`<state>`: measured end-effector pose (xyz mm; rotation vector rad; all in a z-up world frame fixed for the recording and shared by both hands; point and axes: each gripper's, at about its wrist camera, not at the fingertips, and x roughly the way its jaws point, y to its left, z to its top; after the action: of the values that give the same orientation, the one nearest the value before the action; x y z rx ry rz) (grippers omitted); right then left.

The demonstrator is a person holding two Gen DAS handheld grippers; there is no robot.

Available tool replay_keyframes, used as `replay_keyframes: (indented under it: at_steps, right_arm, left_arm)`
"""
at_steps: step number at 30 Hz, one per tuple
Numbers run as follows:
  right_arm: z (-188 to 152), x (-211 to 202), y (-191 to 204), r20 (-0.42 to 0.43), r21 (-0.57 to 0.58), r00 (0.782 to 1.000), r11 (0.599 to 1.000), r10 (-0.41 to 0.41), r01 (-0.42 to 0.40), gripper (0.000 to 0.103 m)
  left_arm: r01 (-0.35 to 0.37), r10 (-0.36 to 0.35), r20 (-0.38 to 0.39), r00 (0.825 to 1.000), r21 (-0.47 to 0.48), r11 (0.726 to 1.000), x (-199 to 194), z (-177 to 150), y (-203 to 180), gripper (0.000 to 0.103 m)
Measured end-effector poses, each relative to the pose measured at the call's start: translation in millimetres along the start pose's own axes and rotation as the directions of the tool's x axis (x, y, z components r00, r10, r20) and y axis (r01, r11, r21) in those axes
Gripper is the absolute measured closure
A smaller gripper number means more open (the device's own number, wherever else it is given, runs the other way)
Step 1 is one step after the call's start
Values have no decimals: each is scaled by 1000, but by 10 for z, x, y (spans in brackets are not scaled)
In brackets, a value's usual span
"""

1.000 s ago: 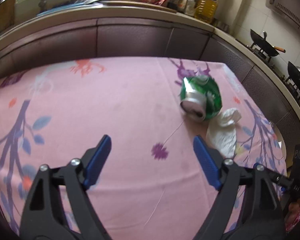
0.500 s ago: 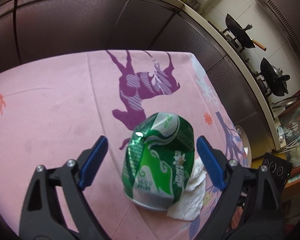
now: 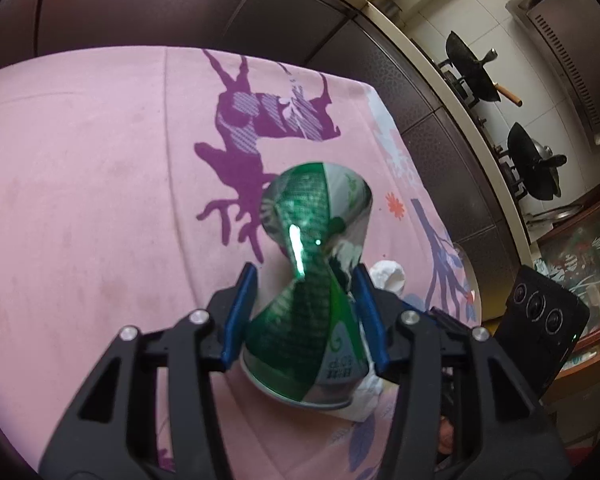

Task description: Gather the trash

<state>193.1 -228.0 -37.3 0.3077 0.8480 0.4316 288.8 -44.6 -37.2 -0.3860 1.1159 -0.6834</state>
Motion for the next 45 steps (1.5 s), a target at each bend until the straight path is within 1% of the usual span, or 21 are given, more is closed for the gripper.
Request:
replay_keyframes:
  at_steps: [3, 5, 7, 10, 12, 18, 22, 23, 24, 25, 27, 30, 31, 32, 33, 34, 35, 36, 37, 40, 45]
  right_arm:
    - [-64, 53, 101, -28, -45, 999, 999, -22, 20, 86]
    - [-108, 67, 148, -42, -64, 999, 998, -23, 20, 91]
    - [-156, 50, 163, -41, -59, 999, 998, -21, 18, 93]
    - [-239, -5, 186, -34, -49, 999, 999, -12, 11, 94]
    - [-313, -81, 222, -14, -48, 1000, 999, 3, -3, 96]
    - [-575, -270, 378, 17, -55, 999, 998, 39, -38, 97]
    - [-765, -315, 526, -21, -85, 998, 995, 56, -57, 97]
    - [-808, -325, 550, -26, -86, 999, 995, 46, -48, 96]
    - [-846, -350, 561, -17, -81, 999, 996, 30, -31, 96]
    - [-877, -383, 559, -7, -71, 1000, 997, 26, -27, 96]
    - [-939, -454, 547, 19, -51, 999, 998, 30, -29, 96]
    - [-972, -535, 472, 58, -8, 998, 999, 36, -36, 94]
    - [-982, -554, 441, 69, 11, 997, 999, 42, -43, 93]
    - [-984, -566, 409, 80, 28, 996, 998, 47, -50, 88]
    - [-976, -571, 383, 89, 44, 995, 998, 51, -55, 76]
    - [-967, -573, 357, 95, 59, 994, 997, 51, -57, 66]
    - [-966, -585, 339, 101, 71, 994, 996, 51, -58, 45]
    - [-953, -594, 317, 109, 80, 992, 995, 56, -65, 35]
    - [-945, -597, 292, 113, 91, 991, 993, 65, -75, 34]
    - [-946, -609, 215, 117, 129, 990, 988, 75, -90, 32]
    - [-928, -590, 228, 110, 120, 992, 989, 69, -82, 30]
  left_arm:
    - [9, -7, 47, 999, -50, 999, -128, -157, 44, 57]
    - [16, -11, 90, 996, -63, 998, -239, -291, 57, 58]
    - [35, -26, 128, 991, -70, 997, -359, -422, 61, 62]
    - [-2, 12, 166, 986, -61, 998, -531, -605, 25, 65]
    - [-14, 26, 173, 985, -69, 998, -615, -722, 27, 67]
    - [22, -6, 181, 984, -92, 996, -828, -1052, 6, 75]
    - [15, 2, 170, 985, -95, 995, -921, -1241, -50, 75]
    - [-11, 27, 180, 983, -92, 996, -950, -1284, -71, 74]
    - [-46, 62, 192, 979, -86, 995, -973, -1317, -86, 68]
    - [-93, 108, 209, 972, -83, 992, -998, -1347, -107, 64]
    - [-193, 211, 252, 944, -94, 977, -1049, -1413, -112, 44]
    - [-300, 314, 314, 896, -92, 949, -1116, -1502, -123, 33]
    - [-348, 355, 335, 873, -82, 934, -1126, -1528, -153, 31]
    - [-392, 392, 355, 849, -74, 917, -1145, -1555, -173, 26]
    - [-439, 430, 377, 820, -67, 896, -1154, -1579, -194, 21]
    - [-469, 455, 390, 801, -63, 881, -1159, -1591, -203, 20]
    - [-483, 466, 399, 790, -64, 873, -1168, -1603, -200, 18]
    - [-484, 467, 404, 786, -67, 872, -1178, -1612, -191, 18]
    - [-488, 472, 411, 780, -73, 870, -1189, -1622, -181, 18]
    - [-524, 502, 437, 746, -80, 848, -1208, -1668, -186, 14]
    - [-549, 527, 456, 717, -95, 830, -1247, -1714, -156, 8]
